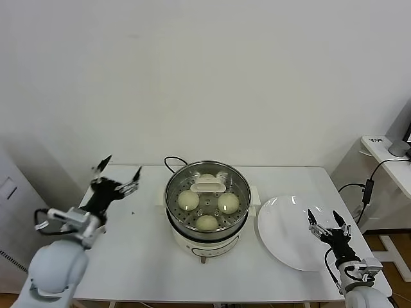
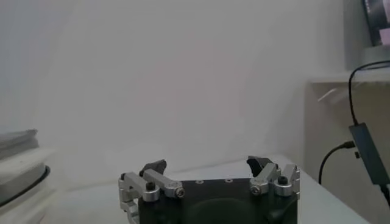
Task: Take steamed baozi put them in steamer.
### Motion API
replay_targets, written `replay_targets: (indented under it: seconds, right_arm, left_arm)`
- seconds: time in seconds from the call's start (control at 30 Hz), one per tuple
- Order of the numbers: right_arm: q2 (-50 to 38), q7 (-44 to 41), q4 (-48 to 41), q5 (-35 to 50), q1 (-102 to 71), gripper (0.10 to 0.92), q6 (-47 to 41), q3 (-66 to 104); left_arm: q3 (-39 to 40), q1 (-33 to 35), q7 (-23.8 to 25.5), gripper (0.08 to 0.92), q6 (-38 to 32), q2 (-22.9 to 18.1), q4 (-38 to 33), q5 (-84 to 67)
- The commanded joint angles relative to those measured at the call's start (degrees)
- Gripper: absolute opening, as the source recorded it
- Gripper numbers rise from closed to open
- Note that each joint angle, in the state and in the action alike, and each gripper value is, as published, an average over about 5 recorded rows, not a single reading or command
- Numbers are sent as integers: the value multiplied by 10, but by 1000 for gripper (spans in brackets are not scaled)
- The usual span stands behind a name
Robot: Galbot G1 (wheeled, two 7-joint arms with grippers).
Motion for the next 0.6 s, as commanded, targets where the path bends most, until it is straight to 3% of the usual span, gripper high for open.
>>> replay_targets:
  seconds: [0.03, 0.6]
  right_arm:
    - [-7, -12, 10, -14, -7, 823, -32, 5]
    - [-9, -2, 25, -54, -17, 823, -62, 6]
  left_arm:
    - [-100, 110, -51, 823, -71, 9, 135, -186]
    - [-22, 111, -57, 823, -45, -28, 149, -155]
